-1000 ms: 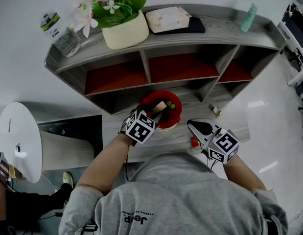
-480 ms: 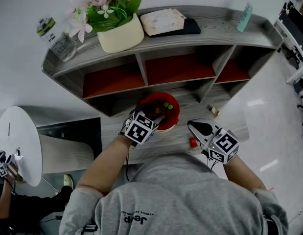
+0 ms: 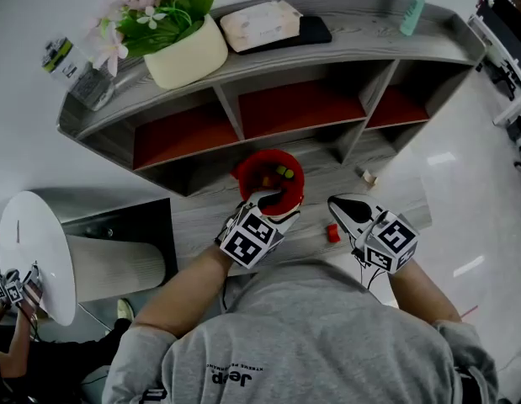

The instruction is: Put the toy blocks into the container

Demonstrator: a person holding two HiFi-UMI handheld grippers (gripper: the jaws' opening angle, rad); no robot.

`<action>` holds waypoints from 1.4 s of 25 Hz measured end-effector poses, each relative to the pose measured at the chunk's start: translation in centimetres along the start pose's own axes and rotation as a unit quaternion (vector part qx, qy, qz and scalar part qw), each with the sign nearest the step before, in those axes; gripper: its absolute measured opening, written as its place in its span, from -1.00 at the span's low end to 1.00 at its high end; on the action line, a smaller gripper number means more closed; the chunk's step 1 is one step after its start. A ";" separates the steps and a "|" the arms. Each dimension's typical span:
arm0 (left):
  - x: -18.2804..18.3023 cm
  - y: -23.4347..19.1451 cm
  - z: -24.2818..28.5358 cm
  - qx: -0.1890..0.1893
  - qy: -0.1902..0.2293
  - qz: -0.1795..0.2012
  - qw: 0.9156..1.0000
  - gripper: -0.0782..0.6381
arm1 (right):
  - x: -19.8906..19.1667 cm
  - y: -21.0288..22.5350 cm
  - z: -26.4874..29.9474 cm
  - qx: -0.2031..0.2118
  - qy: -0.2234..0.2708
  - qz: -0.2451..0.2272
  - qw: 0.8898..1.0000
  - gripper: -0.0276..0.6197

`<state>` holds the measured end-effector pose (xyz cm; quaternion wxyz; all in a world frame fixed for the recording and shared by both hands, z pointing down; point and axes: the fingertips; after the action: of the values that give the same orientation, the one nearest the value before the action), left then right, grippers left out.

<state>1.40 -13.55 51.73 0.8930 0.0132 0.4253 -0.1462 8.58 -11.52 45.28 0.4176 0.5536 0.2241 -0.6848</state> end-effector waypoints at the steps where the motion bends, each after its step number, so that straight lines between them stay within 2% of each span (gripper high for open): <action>1: 0.1 1.3 1.0 -0.018 -0.001 0.004 1.000 -0.03 | -0.3 0.6 -0.3 -0.006 -0.001 0.004 1.000 -0.85; 5: -0.9 5.7 6.6 -0.068 -0.032 0.028 0.997 -0.03 | -2.4 2.9 -2.4 -0.031 -0.008 0.023 0.999 -0.85; 8: -3.2 7.7 11.6 -0.087 -0.075 0.037 0.993 -0.03 | -5.0 4.8 -4.5 -0.053 -0.019 0.045 0.997 -0.85; 11: -6.4 9.5 15.9 -0.108 -0.125 0.049 0.985 -0.02 | -7.4 6.0 -6.9 -0.078 -0.032 0.070 0.994 -0.85; 16: -10.8 10.3 22.0 -0.110 -0.194 0.071 0.972 0.11 | -10.7 8.7 -9.7 -0.099 -0.037 0.090 0.990 -0.85; 20: -13.9 10.2 24.6 -0.106 -0.243 0.084 0.961 0.20 | -12.6 9.8 -11.7 -0.114 -0.040 0.107 0.987 -0.85; 24: -14.4 10.8 25.3 -0.119 -0.253 0.078 0.957 0.21 | -13.6 9.9 -13.0 -0.124 -0.042 0.121 0.984 -0.85; 29: -14.5 11.7 25.7 -0.127 -0.257 0.089 0.954 0.17 | -13.4 9.9 -13.2 -0.126 -0.039 0.123 0.984 -0.85; 32: -14.3 11.8 25.3 -0.131 -0.253 0.073 0.956 0.16 | -13.1 9.6 -12.9 -0.122 -0.039 0.119 0.985 -0.85; 35: -12.9 11.6 23.8 -0.129 -0.231 0.060 0.962 0.16 | -12.6 9.2 -12.1 -0.112 -0.036 0.111 0.987 -0.85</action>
<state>14.87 -2.75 75.58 0.9683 -0.1109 0.2208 -0.0357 23.49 -3.17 55.11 0.5584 0.4996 0.2216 -0.6241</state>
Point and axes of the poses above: the fingertips, and each gripper's own axes: z forward along the fingers, y to its right, x out of its top, and after that the axes turned 7 degrees about -x, right-handed
